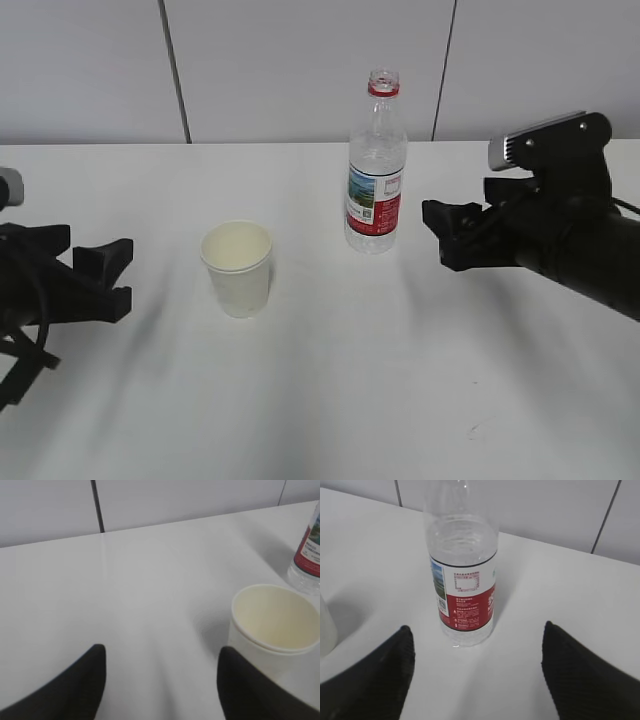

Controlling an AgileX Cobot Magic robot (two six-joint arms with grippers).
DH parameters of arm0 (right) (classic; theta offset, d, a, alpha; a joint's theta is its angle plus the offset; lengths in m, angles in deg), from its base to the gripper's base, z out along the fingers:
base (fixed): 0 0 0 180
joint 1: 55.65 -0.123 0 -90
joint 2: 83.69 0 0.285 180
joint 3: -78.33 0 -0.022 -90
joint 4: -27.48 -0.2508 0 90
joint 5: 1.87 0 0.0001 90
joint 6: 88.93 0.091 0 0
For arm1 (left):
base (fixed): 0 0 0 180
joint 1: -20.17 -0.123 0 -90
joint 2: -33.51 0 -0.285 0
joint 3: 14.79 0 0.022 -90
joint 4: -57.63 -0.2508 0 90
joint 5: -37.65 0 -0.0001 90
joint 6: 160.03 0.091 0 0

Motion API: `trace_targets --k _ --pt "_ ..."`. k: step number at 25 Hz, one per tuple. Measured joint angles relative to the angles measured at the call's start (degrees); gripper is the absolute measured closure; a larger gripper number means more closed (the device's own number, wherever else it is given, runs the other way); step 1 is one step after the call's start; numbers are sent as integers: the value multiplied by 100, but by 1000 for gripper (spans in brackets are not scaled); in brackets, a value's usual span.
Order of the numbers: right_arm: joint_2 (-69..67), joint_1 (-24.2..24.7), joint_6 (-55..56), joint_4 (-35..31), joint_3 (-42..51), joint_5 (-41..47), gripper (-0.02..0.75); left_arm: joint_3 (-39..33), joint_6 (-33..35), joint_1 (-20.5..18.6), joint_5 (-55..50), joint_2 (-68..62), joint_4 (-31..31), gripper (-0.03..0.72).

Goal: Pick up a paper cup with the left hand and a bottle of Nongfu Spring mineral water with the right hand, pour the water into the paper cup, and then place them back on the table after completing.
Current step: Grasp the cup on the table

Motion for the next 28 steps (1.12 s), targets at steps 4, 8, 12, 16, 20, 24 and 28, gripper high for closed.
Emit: trace_targets --k 4,8,12,16,20,24,28 --pt "-503 0 47 211 -11 -638 150 -220 -494 0 929 -669 -763 251" --pt "-999 0 171 394 -11 -1129 150 -240 -825 0 1660 -1451 -1365 251" --pt "-1312 0 189 460 -19 -1476 150 -240 -893 0 2399 -2080 -1858 251" --pt "-1488 0 198 489 -19 -1686 150 -234 -893 0 2581 -2572 -2324 204" --pt "-1566 0 198 502 -19 -1840 150 -8 -991 0 2586 -3011 -2489 85" --pt "-1566 0 210 511 -19 -1957 150 258 -1072 0 2591 -3117 -2639 59" --pt "-1566 0 210 511 -19 -1972 150 592 -1098 0 2622 -3193 -2680 59"
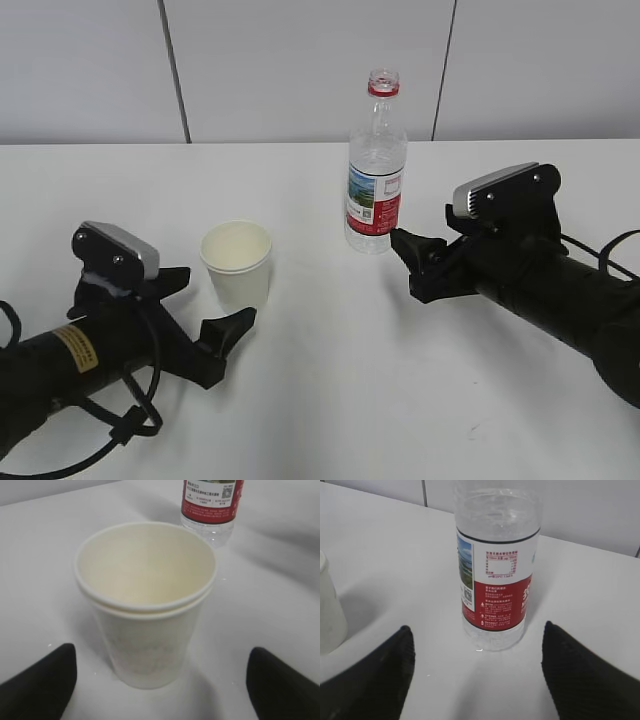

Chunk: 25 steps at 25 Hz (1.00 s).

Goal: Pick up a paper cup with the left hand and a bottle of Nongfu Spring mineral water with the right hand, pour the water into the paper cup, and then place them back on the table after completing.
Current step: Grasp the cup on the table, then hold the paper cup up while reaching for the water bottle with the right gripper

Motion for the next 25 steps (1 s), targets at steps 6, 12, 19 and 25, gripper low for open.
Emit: trace_targets --k 6,12,19,25 --pt "0 0 0 0 0 -15 150 526 -28 0 -10 -384 -19 62" --pt "0 0 0 0 0 -32 150 906 -31 0 -17 -651 -19 95" --pt "0 0 0 0 0 -280 150 1045 -31 0 -11 -658 -19 106" --pt "-82 0 0 0 -16 -560 150 1045 -31 0 -11 -659 4 169"
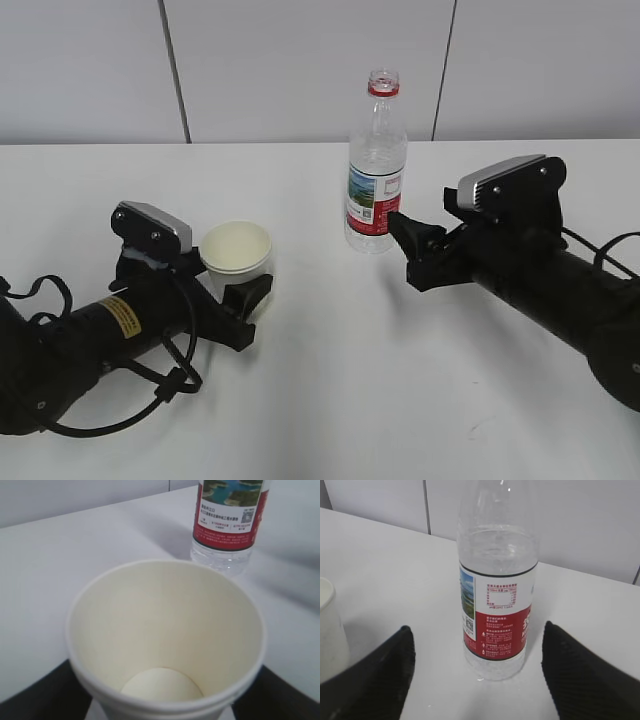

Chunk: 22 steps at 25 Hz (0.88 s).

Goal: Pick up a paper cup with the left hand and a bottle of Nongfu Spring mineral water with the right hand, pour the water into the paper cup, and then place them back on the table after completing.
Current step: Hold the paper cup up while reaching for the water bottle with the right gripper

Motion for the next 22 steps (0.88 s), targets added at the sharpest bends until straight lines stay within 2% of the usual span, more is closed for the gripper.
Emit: trace_targets --k 6,22 --pt "-867 0 0 27 -299 -608 150 0 0 0 0 0 12 237" --pt "-1962 0 -10 -99 -1819 -659 149 0 0 0 4 0 104 241"
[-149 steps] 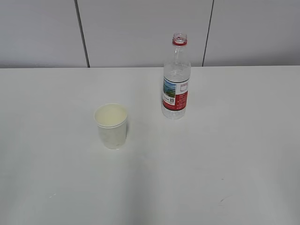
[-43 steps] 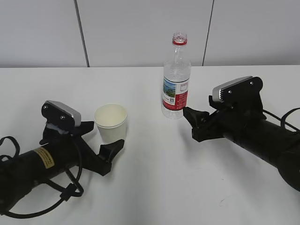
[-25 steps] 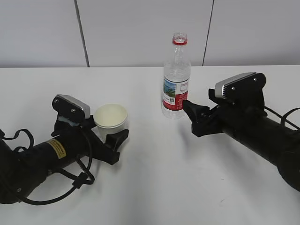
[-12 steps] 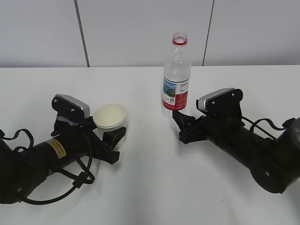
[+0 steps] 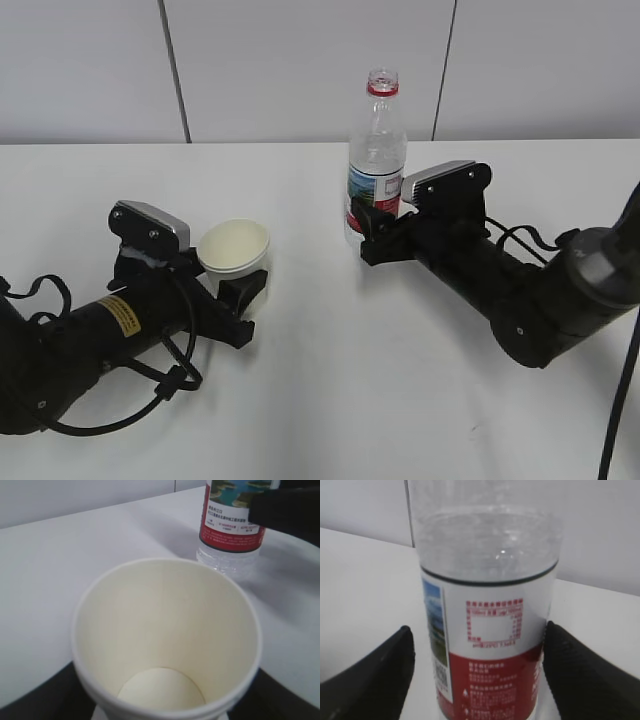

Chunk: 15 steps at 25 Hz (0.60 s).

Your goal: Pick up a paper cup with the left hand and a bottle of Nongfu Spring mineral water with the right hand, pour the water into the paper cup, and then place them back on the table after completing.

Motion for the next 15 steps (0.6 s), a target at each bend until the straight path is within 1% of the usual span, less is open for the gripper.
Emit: trace_targets --k 6,15 --pt "-282 0 0 -46 -535 37 148 0 0 0 2 0 18 242" --pt "-573 0 0 -59 -1184 405 149 0 0 0 2 0 40 243"
